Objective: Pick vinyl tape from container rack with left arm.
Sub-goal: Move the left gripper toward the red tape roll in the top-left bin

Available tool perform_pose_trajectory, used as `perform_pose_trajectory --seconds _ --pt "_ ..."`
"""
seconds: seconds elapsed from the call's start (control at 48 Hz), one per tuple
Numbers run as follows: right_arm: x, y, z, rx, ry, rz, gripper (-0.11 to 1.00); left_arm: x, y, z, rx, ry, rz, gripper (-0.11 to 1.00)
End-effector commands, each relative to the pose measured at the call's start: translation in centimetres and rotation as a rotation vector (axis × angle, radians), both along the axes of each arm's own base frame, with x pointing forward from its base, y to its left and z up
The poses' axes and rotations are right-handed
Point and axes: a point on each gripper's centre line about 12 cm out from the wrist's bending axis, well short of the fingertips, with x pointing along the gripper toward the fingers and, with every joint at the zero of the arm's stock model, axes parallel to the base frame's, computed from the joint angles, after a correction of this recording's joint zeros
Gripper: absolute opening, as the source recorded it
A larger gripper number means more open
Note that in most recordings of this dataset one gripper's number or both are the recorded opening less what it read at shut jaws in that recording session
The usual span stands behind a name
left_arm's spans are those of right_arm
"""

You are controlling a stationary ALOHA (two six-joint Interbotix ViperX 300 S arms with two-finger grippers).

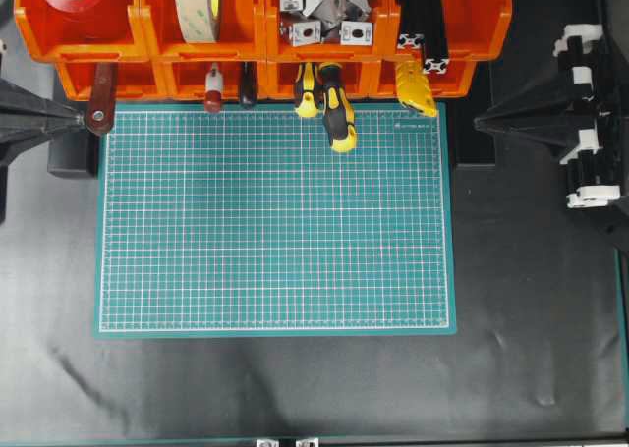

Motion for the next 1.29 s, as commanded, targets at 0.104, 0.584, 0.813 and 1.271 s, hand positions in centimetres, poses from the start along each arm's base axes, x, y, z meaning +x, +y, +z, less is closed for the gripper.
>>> perform_pose_trajectory --seconds 0.104,0.584,0.813,1.271 --pt "0.5 -0.3 1.5 0.007 -0.057 -0.015 0.03 0.7 0.9 4.8 -0.003 -0.006 0.041 0.06" --pt "0.6 -0.1 2.6 0.078 -0.094 -0.013 0.00 0.8 2.7 14.3 -0.050 0.309 0.149 0.00" --pt "0.7 0.0 3.4 0.096 -0.109 -0.009 0.00 2.3 4.5 17.0 -0.046 0.559 0.228 0.00" --pt "0.7 0.1 3.4 0.112 -0.108 -0.004 0.00 5.5 6.2 16.0 0.063 1.091 0.224 0.00"
